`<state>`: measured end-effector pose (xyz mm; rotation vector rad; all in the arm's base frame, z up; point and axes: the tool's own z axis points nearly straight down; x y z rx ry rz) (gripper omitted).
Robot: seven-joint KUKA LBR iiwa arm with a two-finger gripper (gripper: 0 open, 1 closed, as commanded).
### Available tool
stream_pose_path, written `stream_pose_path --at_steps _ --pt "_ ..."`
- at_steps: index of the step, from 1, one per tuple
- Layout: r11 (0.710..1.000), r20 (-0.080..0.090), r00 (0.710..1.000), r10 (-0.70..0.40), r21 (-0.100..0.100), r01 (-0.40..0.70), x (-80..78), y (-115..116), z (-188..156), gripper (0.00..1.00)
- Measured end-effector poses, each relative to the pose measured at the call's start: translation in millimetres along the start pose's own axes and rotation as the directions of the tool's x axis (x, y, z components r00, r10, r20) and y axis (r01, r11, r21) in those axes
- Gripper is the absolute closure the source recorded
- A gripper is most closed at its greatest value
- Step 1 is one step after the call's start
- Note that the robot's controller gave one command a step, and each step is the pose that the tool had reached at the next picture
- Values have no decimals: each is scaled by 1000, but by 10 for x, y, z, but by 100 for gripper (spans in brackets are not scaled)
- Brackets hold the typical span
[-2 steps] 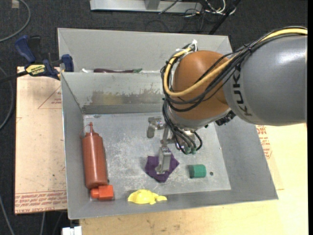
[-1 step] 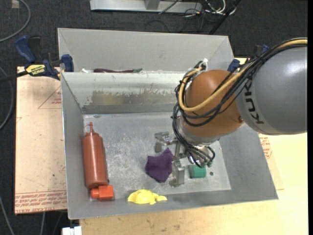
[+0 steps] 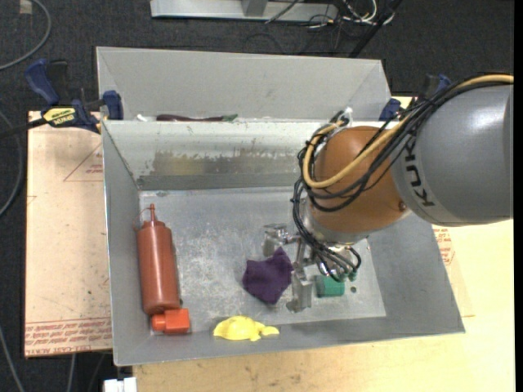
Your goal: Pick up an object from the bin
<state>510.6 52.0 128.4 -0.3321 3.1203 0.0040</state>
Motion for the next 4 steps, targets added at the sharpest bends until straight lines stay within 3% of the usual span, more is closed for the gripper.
stream_pose_path --at_steps 1,2,4 --pt "995 -1 995 102 0 -102 -28 43 499 0" --pt "998 -2 998 68 -1 -68 -63 84 761 100" --pt "998 0 998 62 -1 -62 -60 86 684 100"
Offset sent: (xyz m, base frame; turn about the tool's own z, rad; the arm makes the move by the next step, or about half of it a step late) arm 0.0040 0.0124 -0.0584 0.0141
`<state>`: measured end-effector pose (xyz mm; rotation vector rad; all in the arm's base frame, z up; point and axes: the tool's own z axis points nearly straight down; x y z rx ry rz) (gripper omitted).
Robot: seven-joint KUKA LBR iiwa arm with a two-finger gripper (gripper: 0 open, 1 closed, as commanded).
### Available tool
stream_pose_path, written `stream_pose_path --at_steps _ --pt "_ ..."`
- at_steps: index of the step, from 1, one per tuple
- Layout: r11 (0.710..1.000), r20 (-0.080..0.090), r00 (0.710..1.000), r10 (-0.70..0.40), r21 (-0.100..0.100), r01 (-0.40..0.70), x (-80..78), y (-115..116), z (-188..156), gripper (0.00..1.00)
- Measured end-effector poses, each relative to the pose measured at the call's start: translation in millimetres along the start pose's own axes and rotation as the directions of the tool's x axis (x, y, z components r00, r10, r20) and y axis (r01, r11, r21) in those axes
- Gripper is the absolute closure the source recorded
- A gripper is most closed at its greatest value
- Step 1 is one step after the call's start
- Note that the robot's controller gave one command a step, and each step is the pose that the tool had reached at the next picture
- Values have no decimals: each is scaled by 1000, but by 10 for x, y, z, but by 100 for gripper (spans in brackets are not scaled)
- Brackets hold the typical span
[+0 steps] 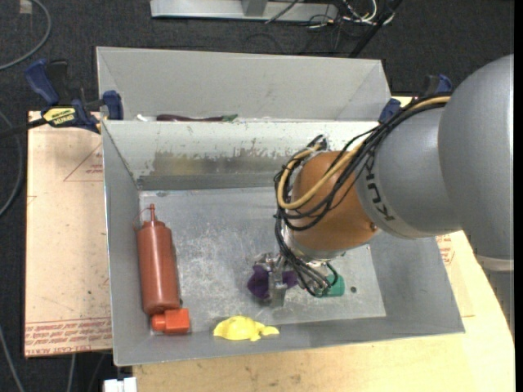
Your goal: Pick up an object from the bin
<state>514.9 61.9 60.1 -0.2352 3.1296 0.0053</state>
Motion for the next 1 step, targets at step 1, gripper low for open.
stream_pose_path --at_steps 1 --pt "1000 -5 1000 1 0 -1 22 2 -188 100"
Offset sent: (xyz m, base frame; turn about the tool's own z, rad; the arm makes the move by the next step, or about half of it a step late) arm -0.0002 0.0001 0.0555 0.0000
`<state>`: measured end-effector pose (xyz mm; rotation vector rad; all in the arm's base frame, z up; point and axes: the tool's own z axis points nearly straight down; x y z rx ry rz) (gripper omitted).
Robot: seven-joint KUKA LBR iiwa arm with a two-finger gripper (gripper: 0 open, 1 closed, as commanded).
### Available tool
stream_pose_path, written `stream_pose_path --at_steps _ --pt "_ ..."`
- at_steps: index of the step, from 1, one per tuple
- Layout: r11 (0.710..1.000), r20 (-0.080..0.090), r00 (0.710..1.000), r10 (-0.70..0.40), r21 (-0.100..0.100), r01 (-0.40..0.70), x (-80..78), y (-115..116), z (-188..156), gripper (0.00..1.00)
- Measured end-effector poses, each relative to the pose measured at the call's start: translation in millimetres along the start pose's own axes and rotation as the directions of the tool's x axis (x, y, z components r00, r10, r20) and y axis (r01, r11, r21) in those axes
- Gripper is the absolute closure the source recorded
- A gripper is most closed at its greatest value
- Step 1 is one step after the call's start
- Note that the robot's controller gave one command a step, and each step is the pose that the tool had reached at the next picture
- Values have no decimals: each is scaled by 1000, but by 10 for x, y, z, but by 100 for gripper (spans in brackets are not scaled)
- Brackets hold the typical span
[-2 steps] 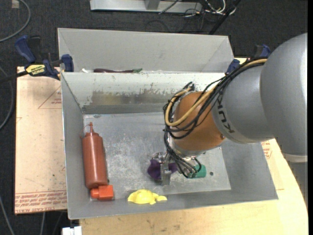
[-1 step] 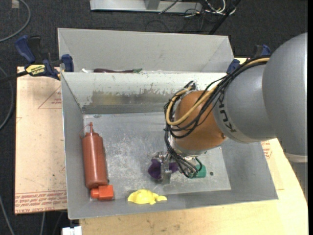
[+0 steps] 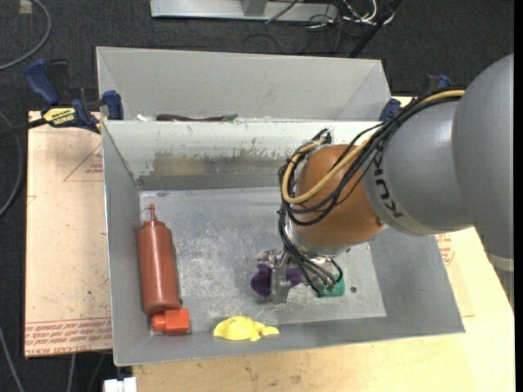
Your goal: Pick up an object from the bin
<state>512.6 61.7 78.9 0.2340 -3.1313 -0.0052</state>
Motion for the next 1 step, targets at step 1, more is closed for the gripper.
stream_pose_path --at_steps 1 --pt "1000 6 1000 0 0 0 -18 1 -161 100"
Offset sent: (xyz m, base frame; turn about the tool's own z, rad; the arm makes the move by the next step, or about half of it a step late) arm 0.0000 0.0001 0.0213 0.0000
